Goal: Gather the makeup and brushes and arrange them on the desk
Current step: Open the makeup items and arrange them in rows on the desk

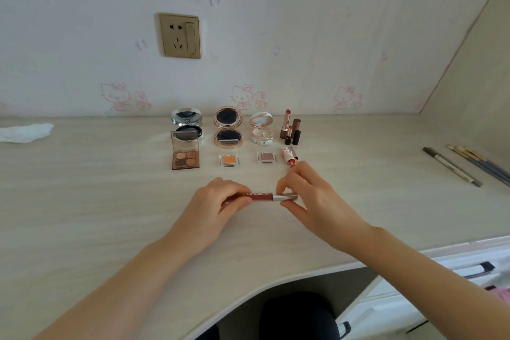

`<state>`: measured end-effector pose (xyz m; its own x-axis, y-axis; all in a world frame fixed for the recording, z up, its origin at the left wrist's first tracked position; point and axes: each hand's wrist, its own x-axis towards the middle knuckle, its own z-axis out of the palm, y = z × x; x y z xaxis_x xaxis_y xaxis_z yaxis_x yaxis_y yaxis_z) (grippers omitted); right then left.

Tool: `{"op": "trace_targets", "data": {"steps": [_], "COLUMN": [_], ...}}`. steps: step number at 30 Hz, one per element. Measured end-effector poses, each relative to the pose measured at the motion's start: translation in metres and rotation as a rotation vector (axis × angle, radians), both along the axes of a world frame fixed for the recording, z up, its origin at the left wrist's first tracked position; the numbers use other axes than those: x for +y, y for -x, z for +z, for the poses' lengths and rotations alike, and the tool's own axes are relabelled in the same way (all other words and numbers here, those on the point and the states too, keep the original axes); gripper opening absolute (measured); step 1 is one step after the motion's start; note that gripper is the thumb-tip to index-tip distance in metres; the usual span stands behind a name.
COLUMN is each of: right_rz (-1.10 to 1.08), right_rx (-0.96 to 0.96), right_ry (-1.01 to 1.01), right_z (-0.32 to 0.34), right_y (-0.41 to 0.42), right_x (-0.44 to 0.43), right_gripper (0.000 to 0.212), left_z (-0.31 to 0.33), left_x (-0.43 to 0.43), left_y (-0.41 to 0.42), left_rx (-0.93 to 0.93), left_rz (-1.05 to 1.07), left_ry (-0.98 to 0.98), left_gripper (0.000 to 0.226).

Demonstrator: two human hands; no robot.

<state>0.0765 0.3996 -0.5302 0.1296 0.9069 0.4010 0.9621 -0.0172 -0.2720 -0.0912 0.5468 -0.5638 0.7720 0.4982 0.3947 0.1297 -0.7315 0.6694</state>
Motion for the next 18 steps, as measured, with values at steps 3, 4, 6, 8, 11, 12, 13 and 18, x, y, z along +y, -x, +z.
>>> {"op": "trace_targets", "data": {"steps": [3,4,6,8,11,12,13,18], "right_rz": [-0.053,-0.086,-0.122,-0.134,-0.123,-0.112,-0.098,-0.078], "right_rx": [0.161,0.236,0.449,0.650,0.658,0.642,0.629,0.701], "right_ry": [0.092,0.152,0.248,0.260,0.219,0.195,0.176,0.160], "right_z": [0.0044,0.0057,0.0070,0.0048,0.0042,0.0041,0.0045,0.0070], "right_y": [0.0002,0.0009,0.0027,0.0017,-0.0005,-0.0019,-0.0027,-0.0041], "right_x": [0.0015,0.0029,0.0062,0.0081,0.0084,0.0084,0.0085,0.0095], "right_gripper": [0.038,0.038,0.029,0.034,0.019,0.011,0.011,0.023], "left_z": [0.0001,0.0005,0.0017,0.0025,0.0026,0.0023,0.0015,-0.0010], "left_x": [0.0000,-0.0002,-0.0014,-0.0023,-0.0032,-0.0031,-0.0027,-0.0009], "left_y": [0.0005,0.0007,0.0011,0.0010,0.0013,0.0013,0.0014,0.0008], "left_rx": [-0.028,-0.043,-0.073,-0.090,-0.093,-0.091,-0.085,-0.080], "left_rz": [-0.009,-0.009,0.000,0.008,0.012,0.014,0.016,0.020], "left_ry": [-0.028,-0.038,-0.041,-0.043,-0.029,-0.019,-0.008,0.007], "left_gripper": [0.015,0.014,0.013,0.014,0.014,0.015,0.015,0.014]}}
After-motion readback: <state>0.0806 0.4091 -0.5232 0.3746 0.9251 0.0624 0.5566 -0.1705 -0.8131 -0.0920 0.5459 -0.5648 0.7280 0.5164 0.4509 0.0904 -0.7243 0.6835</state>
